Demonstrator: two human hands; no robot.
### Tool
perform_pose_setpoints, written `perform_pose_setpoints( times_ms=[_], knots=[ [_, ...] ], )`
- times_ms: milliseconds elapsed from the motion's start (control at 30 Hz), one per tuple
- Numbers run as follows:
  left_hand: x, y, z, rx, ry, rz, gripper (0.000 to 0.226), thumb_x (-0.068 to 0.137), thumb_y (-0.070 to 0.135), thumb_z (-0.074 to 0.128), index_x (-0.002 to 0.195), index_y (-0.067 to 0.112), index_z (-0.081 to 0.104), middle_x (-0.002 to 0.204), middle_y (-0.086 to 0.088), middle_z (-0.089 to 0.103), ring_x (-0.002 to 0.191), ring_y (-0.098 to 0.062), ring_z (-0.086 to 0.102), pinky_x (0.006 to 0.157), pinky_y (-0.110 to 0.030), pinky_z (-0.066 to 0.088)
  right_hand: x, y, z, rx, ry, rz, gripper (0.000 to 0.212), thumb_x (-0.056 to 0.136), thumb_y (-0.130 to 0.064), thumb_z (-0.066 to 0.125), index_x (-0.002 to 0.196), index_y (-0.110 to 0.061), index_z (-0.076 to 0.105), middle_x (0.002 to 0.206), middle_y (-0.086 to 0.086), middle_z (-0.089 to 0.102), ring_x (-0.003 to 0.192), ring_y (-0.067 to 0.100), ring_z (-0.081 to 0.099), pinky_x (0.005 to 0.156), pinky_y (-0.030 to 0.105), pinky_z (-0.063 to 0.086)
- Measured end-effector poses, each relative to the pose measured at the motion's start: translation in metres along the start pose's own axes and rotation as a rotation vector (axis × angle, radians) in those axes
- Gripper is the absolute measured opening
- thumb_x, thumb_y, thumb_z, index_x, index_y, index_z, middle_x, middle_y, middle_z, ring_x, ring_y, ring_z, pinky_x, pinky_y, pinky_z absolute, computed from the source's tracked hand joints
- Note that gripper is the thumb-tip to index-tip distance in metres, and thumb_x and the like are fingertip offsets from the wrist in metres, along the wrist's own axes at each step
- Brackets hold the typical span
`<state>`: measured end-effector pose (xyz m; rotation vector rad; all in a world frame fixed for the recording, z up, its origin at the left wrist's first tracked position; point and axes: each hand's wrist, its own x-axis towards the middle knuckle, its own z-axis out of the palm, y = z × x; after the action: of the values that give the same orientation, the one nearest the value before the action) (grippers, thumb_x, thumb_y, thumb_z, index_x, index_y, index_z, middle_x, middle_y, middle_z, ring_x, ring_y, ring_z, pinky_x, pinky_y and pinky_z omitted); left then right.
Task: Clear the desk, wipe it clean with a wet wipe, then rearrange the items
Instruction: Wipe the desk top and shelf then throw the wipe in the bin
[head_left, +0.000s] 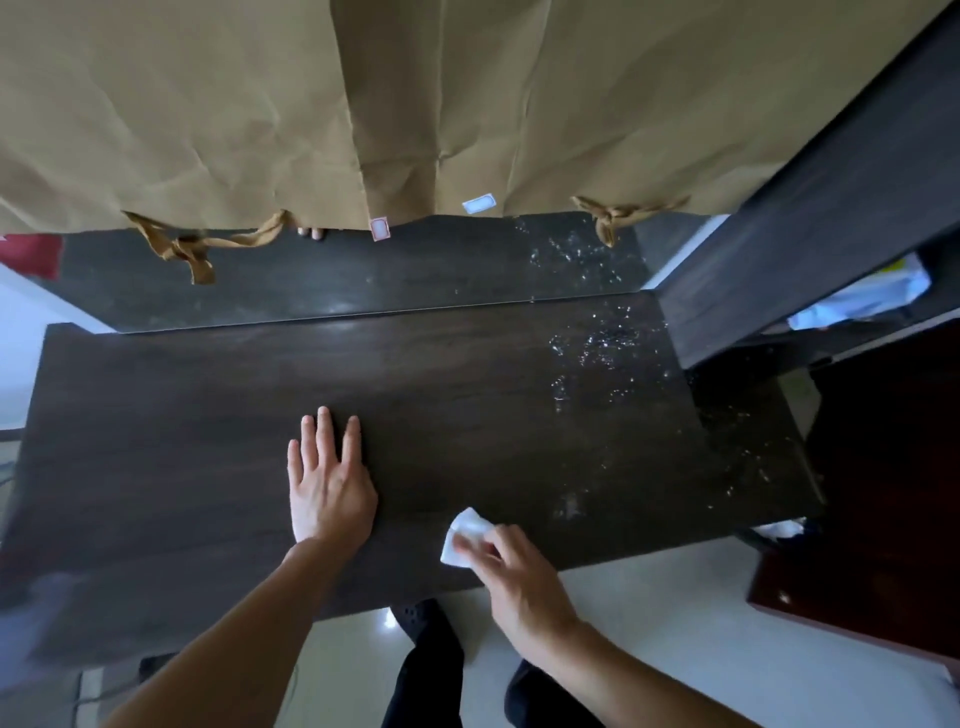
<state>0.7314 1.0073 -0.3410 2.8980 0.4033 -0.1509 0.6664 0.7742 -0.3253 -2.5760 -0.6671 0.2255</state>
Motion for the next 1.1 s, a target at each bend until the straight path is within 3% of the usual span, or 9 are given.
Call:
perform_pose_setpoints(
  times_ms=[67, 200, 367, 500, 600, 700, 800, 1000, 1100],
  knots=[
    [-0.021, 0.013, 0.005, -0.016, -0.019, -0.036, 0.051, 0.087, 0.011, 0.044, 0.138, 0.008, 0.045, 0.151, -0.023, 0.028, 0.141, -0.041, 0.021, 0.115, -0.053, 0.019, -0.027, 0.024, -0.012, -0.029, 0.006, 0.0, 0.054, 0.074, -0.003, 0.042, 0.121, -0.025, 0.059, 0.093, -0.006, 0.044, 0.077, 0.012, 0.047, 0.055, 0.021, 0.043],
    [-0.067, 0.057, 0.02, -0.102, 0.02, -0.153, 0.049, 0.088, 0.02, 0.037, 0.133, 0.008, 0.05, 0.149, -0.023, 0.033, 0.139, -0.04, 0.025, 0.114, -0.053, 0.021, -0.059, 0.085, -0.049, -0.066, -0.043, 0.109, 0.076, 0.06, 0.009, 0.071, 0.124, -0.027, 0.053, 0.091, -0.004, 0.048, 0.075, 0.015, 0.054, 0.054, 0.021, 0.043],
    [-0.085, 0.087, 0.038, -0.1, 0.068, -0.201, 0.05, 0.092, 0.022, 0.029, 0.137, 0.007, 0.045, 0.151, -0.021, 0.029, 0.142, -0.037, 0.02, 0.117, -0.048, 0.013, -0.012, 0.104, -0.048, -0.058, 0.202, 0.336, 0.059, 0.069, 0.015, 0.064, 0.12, -0.013, 0.061, 0.087, 0.01, 0.054, 0.078, 0.028, 0.054, 0.06, 0.033, 0.049],
    [-0.084, 0.087, 0.043, -0.078, 0.127, -0.213, 0.05, 0.091, 0.021, 0.032, 0.137, 0.008, 0.044, 0.151, -0.02, 0.029, 0.142, -0.036, 0.02, 0.117, -0.047, 0.012, -0.009, 0.071, -0.018, 0.013, 0.084, 0.048, 0.052, 0.077, 0.007, 0.044, 0.119, -0.017, 0.062, 0.089, 0.008, 0.053, 0.078, 0.024, 0.049, 0.065, 0.032, 0.045],
    [-0.084, 0.089, 0.042, -0.067, 0.164, -0.208, 0.052, 0.089, 0.022, 0.03, 0.136, 0.007, 0.046, 0.151, -0.02, 0.03, 0.142, -0.036, 0.021, 0.117, -0.048, 0.014, -0.045, 0.101, -0.036, -0.01, -0.018, -0.137, 0.047, 0.083, -0.005, 0.039, 0.121, -0.02, 0.062, 0.089, 0.004, 0.052, 0.08, 0.019, 0.047, 0.064, 0.026, 0.043],
    [-0.084, 0.09, 0.041, -0.083, 0.193, -0.222, 0.051, 0.089, 0.022, 0.031, 0.135, 0.007, 0.047, 0.151, -0.02, 0.031, 0.141, -0.036, 0.022, 0.117, -0.048, 0.015, -0.03, 0.156, -0.066, -0.066, 0.117, 0.024, 0.048, 0.08, 0.005, 0.048, 0.12, -0.017, 0.064, 0.09, 0.007, 0.053, 0.081, 0.024, 0.051, 0.063, 0.032, 0.051],
    [-0.085, 0.09, 0.042, -0.086, 0.228, -0.212, 0.05, 0.088, 0.02, 0.033, 0.134, 0.007, 0.048, 0.15, -0.02, 0.033, 0.141, -0.037, 0.024, 0.116, -0.049, 0.016, 0.024, 0.15, -0.061, -0.076, 0.242, 0.284, 0.056, 0.071, 0.011, 0.053, 0.117, -0.016, 0.065, 0.09, 0.012, 0.054, 0.082, 0.034, 0.054, 0.065, 0.038, 0.051],
    [-0.085, 0.09, 0.041, -0.098, 0.252, -0.209, 0.051, 0.088, 0.021, 0.031, 0.134, 0.006, 0.048, 0.15, -0.02, 0.033, 0.141, -0.037, 0.024, 0.116, -0.05, 0.018, -0.021, 0.092, -0.021, -0.002, 0.025, -0.104, 0.054, 0.074, 0.007, 0.045, 0.12, -0.015, 0.061, 0.094, 0.006, 0.056, 0.082, 0.023, 0.05, 0.067, 0.03, 0.046],
    [-0.086, 0.09, 0.042, -0.1, 0.244, -0.213, 0.052, 0.089, 0.021, 0.029, 0.135, 0.006, 0.048, 0.151, -0.02, 0.032, 0.142, -0.037, 0.023, 0.116, -0.05, 0.017, -0.043, 0.14, -0.052, -0.04, 0.09, -0.033, 0.045, 0.082, 0.0, 0.05, 0.122, -0.02, 0.062, 0.095, 0.004, 0.056, 0.086, 0.019, 0.052, 0.072, 0.025, 0.043]
  ],
)
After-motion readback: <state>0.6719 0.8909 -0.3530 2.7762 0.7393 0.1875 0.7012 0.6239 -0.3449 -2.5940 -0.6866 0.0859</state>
